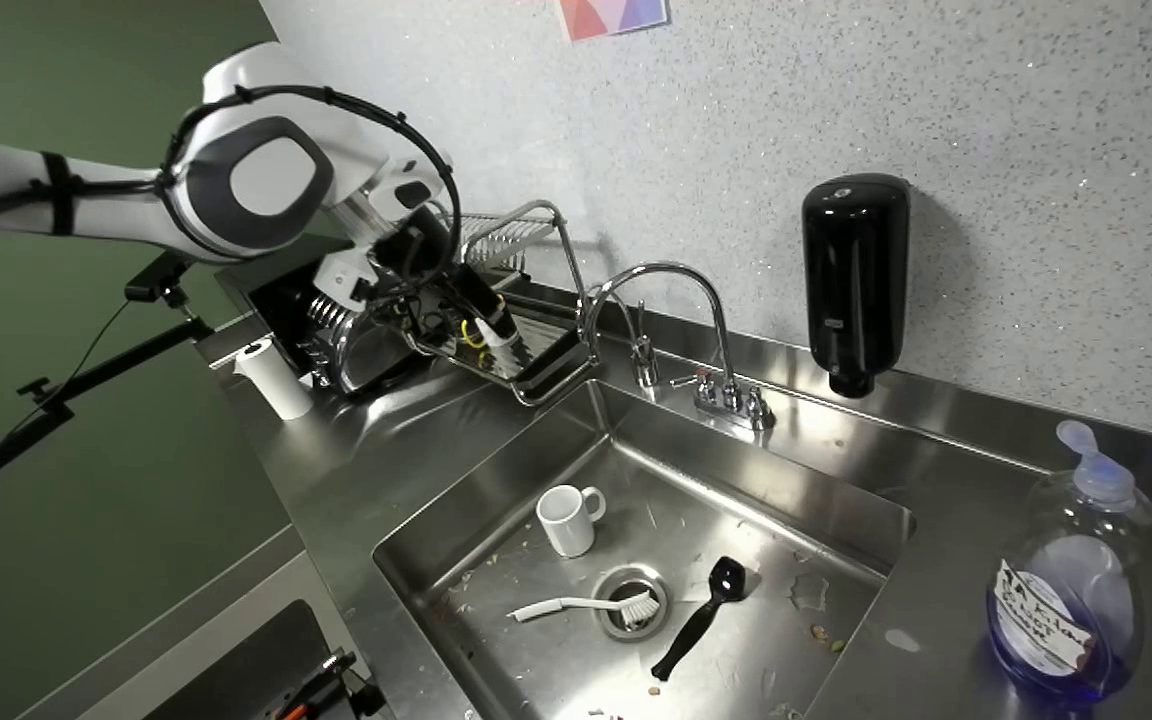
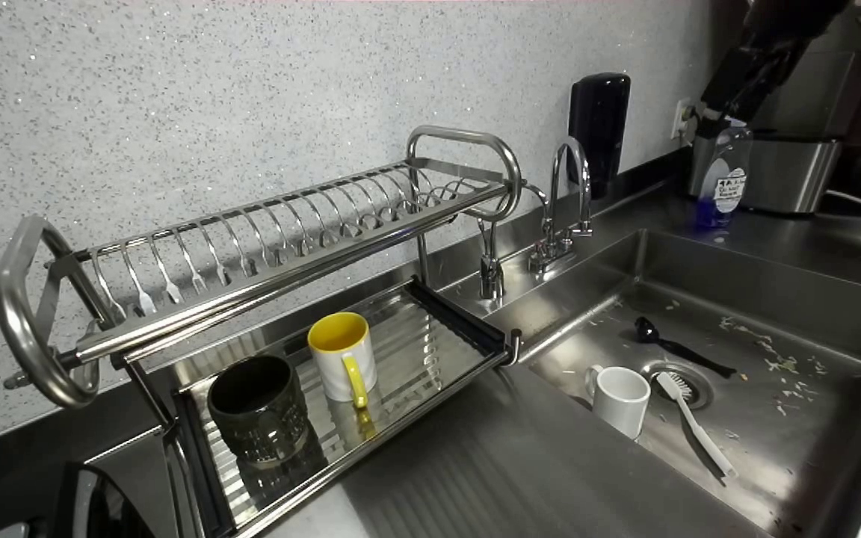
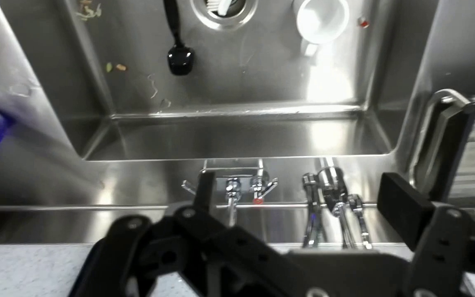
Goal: Open the tap
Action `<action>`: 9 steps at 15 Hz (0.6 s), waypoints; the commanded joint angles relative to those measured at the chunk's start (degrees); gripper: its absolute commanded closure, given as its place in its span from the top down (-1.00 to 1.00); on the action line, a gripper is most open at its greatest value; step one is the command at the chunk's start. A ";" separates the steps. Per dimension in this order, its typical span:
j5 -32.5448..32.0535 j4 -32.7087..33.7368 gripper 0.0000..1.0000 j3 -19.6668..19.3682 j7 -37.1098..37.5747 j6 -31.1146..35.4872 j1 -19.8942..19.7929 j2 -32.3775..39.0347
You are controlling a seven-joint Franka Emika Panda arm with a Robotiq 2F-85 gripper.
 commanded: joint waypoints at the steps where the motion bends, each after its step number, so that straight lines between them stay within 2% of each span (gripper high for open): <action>1: -9.41 -0.08 1.00 -1.91 8.22 6.18 -2.89 4.99; 3: -14.97 1.44 1.00 -3.08 13.16 5.90 -3.05 7.63; 4: -10.98 -0.17 1.00 -3.52 8.57 5.26 -2.12 5.52; 6: -13.45 0.32 1.00 -4.25 11.12 5.54 -2.17 7.25; 9: -13.56 0.88 1.00 -4.18 11.29 5.54 -2.01 7.58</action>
